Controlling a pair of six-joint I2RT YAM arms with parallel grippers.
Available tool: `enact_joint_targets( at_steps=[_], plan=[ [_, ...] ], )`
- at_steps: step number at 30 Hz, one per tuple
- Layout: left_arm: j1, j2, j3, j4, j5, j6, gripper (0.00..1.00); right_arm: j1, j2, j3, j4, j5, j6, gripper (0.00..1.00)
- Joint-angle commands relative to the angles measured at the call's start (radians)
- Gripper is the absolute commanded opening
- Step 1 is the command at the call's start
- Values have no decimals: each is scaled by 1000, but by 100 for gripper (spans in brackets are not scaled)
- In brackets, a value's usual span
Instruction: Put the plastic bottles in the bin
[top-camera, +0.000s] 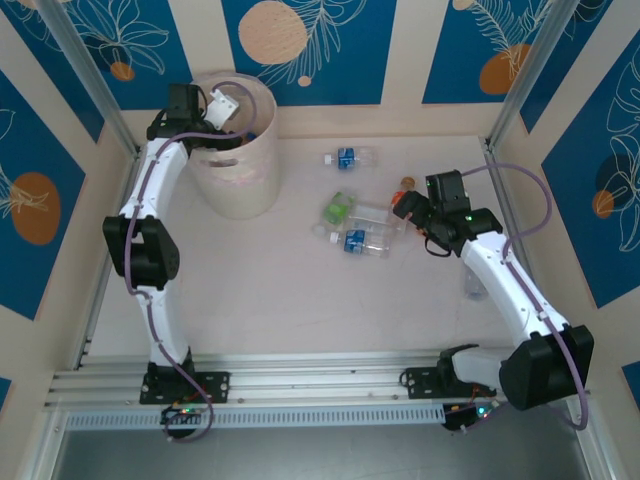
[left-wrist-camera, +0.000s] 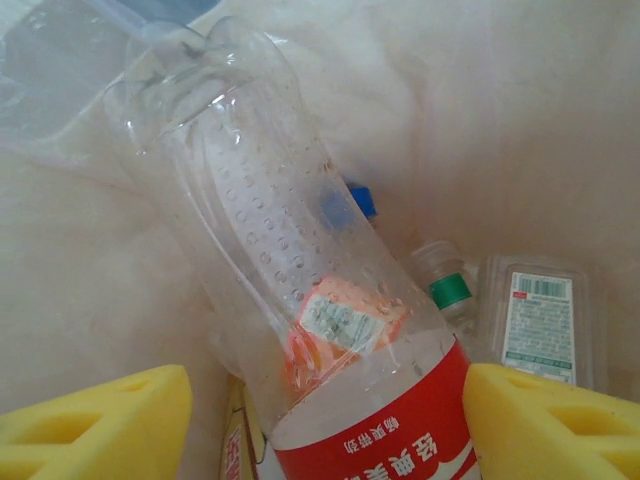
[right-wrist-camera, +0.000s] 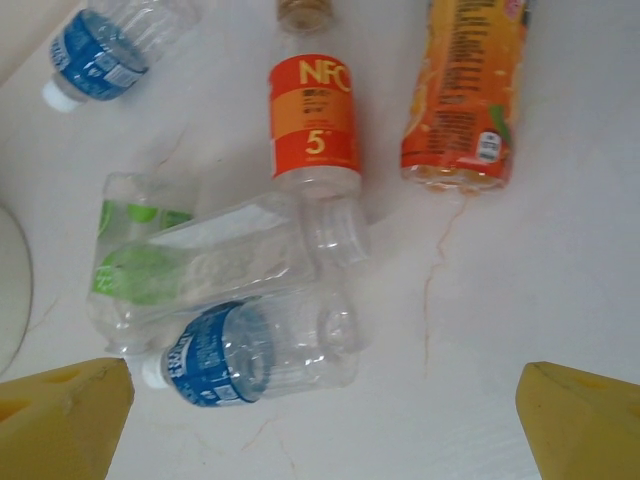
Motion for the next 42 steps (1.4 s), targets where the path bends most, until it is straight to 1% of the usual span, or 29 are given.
enact_joint_targets(
  at_steps=[1, 7, 10, 11, 12, 13, 14, 15, 17, 20, 24, 27, 30, 35, 39, 42],
  plan=[
    [13, 6, 30, 12, -72, -36, 74, -41, 3, -18, -27, -12, -14, 99],
    [12, -45, 62, 36, -81, -114, 76, -145, 49, -13, -36, -44, -41, 99],
    [13, -76, 87, 36, -75, -162, 80, -186, 100, 2, -30, -56, -62, 99],
    [12, -86, 96, 34, -74, -180, 84, -199, 122, 8, -26, -55, -67, 99],
    [12, -97, 103, 31, -72, -198, 85, -211, 145, 17, -18, -62, -73, 99],
    [12, -105, 107, 27, -69, -210, 89, -221, 165, 26, -10, -68, -78, 100],
    [12, -119, 107, 24, -66, -225, 91, -233, 189, 37, 0, -74, -84, 100],
    [12, -130, 107, 21, -65, -243, 96, -246, 219, 53, 8, -78, -91, 100],
    [11, -153, 106, 9, -57, -273, 99, -266, 283, 90, 19, -89, -107, 98],
    [9, -184, 97, -5, -43, -331, 100, -290, 402, 174, 17, -108, -133, 95],
    [6, -232, 65, -7, -23, -391, 100, -304, 562, 295, 1, -147, -153, 94],
    [4, -267, 35, -2, 6, -425, 100, -305, 656, 369, 2, -187, -159, 94],
    [-1, -296, 11, 0, 31, -459, 100, -304, 737, 441, -25, -202, -154, 94],
    [-7, -315, 4, -13, 47, -518, 100, -307, 831, 507, -62, -203, -157, 93],
    [-12, -313, 3, -19, 84, -540, 100, -312, 870, 500, -65, -209, -163, 90],
    [-16, -311, 3, -17, 86, -545, 100, -318, 890, 485, -55, -222, -168, 87]
  ],
)
